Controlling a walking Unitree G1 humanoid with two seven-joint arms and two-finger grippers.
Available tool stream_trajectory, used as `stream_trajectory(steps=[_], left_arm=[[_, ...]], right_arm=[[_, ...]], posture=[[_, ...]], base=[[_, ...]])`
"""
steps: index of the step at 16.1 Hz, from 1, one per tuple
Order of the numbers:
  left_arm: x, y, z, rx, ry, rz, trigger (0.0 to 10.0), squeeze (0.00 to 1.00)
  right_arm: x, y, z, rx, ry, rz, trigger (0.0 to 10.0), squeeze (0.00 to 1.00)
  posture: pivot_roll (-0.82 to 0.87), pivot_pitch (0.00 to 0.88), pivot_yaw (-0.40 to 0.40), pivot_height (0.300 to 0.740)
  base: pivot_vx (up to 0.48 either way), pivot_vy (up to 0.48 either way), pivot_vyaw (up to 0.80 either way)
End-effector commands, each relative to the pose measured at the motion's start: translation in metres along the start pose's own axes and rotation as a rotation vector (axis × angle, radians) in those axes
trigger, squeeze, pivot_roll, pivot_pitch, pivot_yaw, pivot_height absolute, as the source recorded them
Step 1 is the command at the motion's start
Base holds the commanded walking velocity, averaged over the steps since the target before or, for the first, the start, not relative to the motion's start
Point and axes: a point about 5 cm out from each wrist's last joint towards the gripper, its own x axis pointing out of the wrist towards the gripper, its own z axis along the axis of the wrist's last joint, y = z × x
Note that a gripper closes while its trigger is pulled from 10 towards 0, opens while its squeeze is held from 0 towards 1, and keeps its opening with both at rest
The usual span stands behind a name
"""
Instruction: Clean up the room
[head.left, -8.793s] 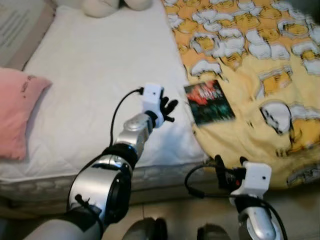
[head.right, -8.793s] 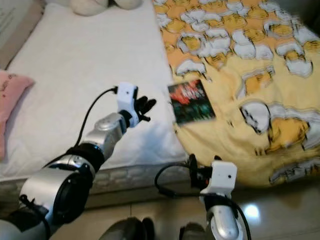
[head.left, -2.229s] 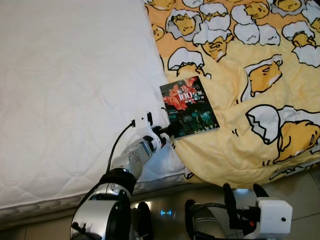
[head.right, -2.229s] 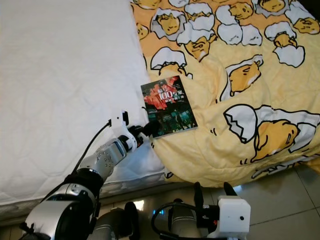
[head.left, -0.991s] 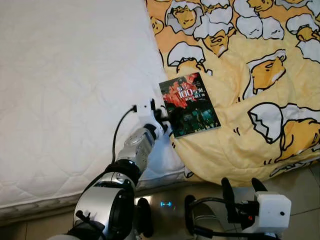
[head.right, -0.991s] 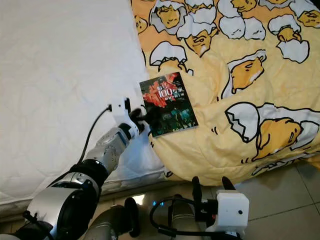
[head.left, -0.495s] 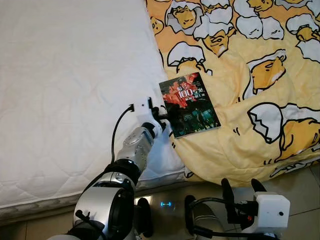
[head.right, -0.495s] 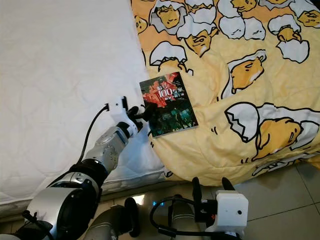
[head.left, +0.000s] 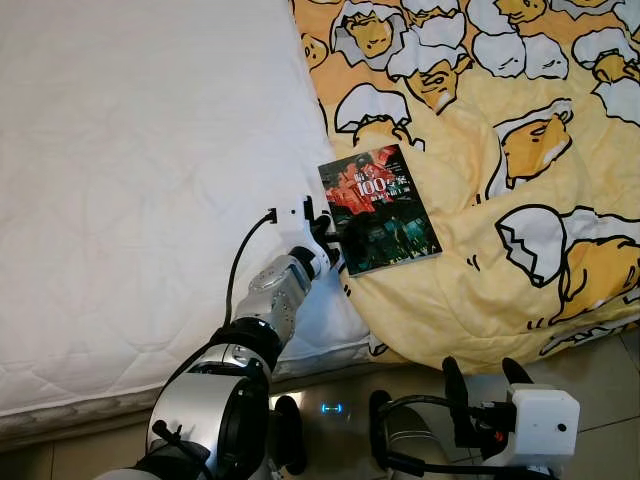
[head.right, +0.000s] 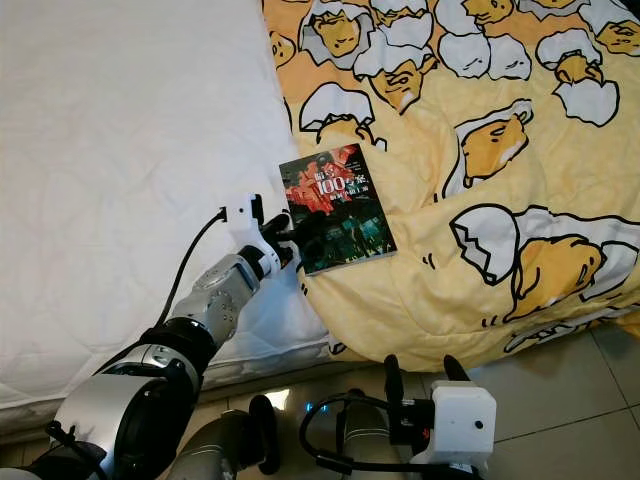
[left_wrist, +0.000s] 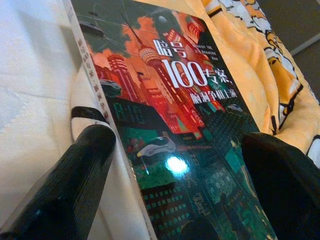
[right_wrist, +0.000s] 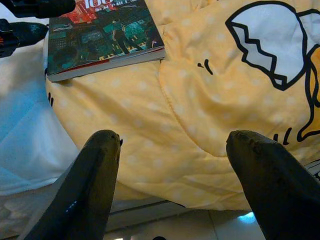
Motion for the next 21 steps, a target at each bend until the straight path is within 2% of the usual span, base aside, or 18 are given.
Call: stream_trajectory(steps=[1, 5, 6, 7, 11, 12, 13, 14, 16, 19, 21], left_arm=[[0.01, -0.035, -0.02, -0.05, 0.043, -0.095, 10.0, 0.0], [0.009, -0.039, -0.03, -0.079, 0.085, -0.123, 10.0, 0.0], [0.007, -0.04, -0.039, -0.139, 0.136, -0.125, 10.0, 0.0], [0.007, -0.04, -0.04, -0.157, 0.134, -0.121, 10.0, 0.0], [0.009, -0.043, -0.033, -0.109, 0.102, -0.141, 10.0, 0.0], [0.01, -0.041, -0.028, -0.048, 0.081, -0.127, 10.0, 0.0], [0.01, -0.041, -0.026, -0.045, 0.073, -0.128, 10.0, 0.0], [0.01, -0.042, -0.027, -0.066, 0.083, -0.134, 10.0, 0.0], [0.006, -0.042, -0.045, -0.155, 0.183, -0.127, 10.0, 0.0], [0.005, -0.044, -0.053, -0.204, 0.216, -0.111, 10.0, 0.0], [0.006, -0.049, -0.058, -0.27, 0.239, -0.104, 10.0, 0.0]], right_arm=[[-0.003, 0.0, -0.006, 0.004, 0.026, -0.001, 10.0, 0.15], [-0.003, 0.0, -0.007, 0.005, 0.029, -0.003, 10.0, 0.15], [-0.002, 0.001, -0.007, 0.006, 0.028, -0.002, 10.0, 0.15], [-0.002, 0.001, -0.007, 0.005, 0.027, -0.002, 10.0, 0.15], [-0.002, 0.001, -0.007, 0.005, 0.027, -0.005, 10.0, 0.15], [-0.002, 0.001, -0.007, 0.005, 0.025, -0.004, 10.0, 0.15], [-0.002, 0.001, -0.007, 0.005, 0.025, -0.004, 10.0, 0.15], [-0.002, 0.001, -0.007, 0.005, 0.025, -0.004, 10.0, 0.15], [-0.001, 0.002, -0.007, 0.008, 0.027, 0.002, 10.0, 0.15], [-0.002, 0.002, -0.007, 0.008, 0.028, 0.002, 10.0, 0.15], [-0.003, 0.002, -0.007, 0.008, 0.031, 0.001, 10.0, 0.15]], posture=[[-0.3, 0.291, 0.076, 0.74], [-0.3, 0.292, 0.077, 0.74], [-0.3, 0.29, 0.078, 0.74], [-0.3, 0.29, 0.078, 0.74], [-0.3, 0.29, 0.079, 0.74], [-0.3, 0.287, 0.08, 0.74], [-0.3, 0.288, 0.078, 0.74], [-0.29, 0.288, 0.078, 0.74], [-0.3, 0.29, 0.076, 0.74], [-0.3, 0.293, 0.073, 0.74], [-0.31, 0.295, 0.072, 0.74]], base=[[0.0, 0.0, 0.0], [0.0, 0.0, 0.0], [0.0, 0.0, 0.0], [0.0, 0.0, 0.0], [0.0, 0.0, 0.0], [0.0, 0.0, 0.0], [0.0, 0.0, 0.0], [0.0, 0.0, 0.0], [0.0, 0.0, 0.0], [0.0, 0.0, 0.0], [0.0, 0.0, 0.0]])
